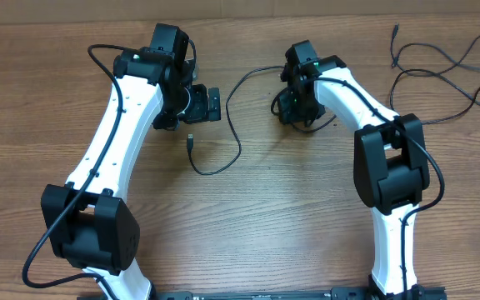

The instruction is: Untangle cables

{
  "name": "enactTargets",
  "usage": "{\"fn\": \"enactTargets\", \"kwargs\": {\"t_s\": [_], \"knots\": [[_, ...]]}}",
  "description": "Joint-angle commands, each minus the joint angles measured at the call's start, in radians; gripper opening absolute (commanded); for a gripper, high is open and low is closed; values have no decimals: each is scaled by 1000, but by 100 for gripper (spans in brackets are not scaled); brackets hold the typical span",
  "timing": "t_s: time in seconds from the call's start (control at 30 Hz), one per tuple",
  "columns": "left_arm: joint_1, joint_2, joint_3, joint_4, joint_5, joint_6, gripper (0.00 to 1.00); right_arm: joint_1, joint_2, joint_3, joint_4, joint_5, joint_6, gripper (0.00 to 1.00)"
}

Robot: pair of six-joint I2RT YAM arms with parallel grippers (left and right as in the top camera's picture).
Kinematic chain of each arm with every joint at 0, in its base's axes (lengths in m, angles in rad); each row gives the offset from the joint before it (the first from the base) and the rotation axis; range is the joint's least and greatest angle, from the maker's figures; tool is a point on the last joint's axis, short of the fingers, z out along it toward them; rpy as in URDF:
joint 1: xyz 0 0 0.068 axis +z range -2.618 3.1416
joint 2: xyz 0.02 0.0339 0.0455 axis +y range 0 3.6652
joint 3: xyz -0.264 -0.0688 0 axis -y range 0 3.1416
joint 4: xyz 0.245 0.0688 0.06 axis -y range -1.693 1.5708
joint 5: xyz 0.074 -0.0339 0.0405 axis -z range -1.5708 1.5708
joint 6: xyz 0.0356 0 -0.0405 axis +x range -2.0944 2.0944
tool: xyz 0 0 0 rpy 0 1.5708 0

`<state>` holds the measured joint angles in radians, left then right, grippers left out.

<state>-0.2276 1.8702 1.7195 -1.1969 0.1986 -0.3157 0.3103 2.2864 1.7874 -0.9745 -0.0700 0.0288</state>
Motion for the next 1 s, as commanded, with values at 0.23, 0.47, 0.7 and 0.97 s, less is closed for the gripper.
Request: {"fn": "enactTargets", "kwargs": {"t_s": [0.23, 0.47, 0.7, 0.97], "knots": [[-3, -27, 12, 1, 12, -14, 100, 9, 16, 5, -12, -3, 111, 4], [-3, -27, 12, 2, 12, -14, 100, 9, -75, 68, -98, -98, 159, 4], [-3, -27, 12, 1, 12, -14, 99, 9, -292, 79, -172, -107, 211, 4], [-3, -27, 12, 1, 12, -14, 100, 8, -522, 79, -268, 42, 288, 4]]}}
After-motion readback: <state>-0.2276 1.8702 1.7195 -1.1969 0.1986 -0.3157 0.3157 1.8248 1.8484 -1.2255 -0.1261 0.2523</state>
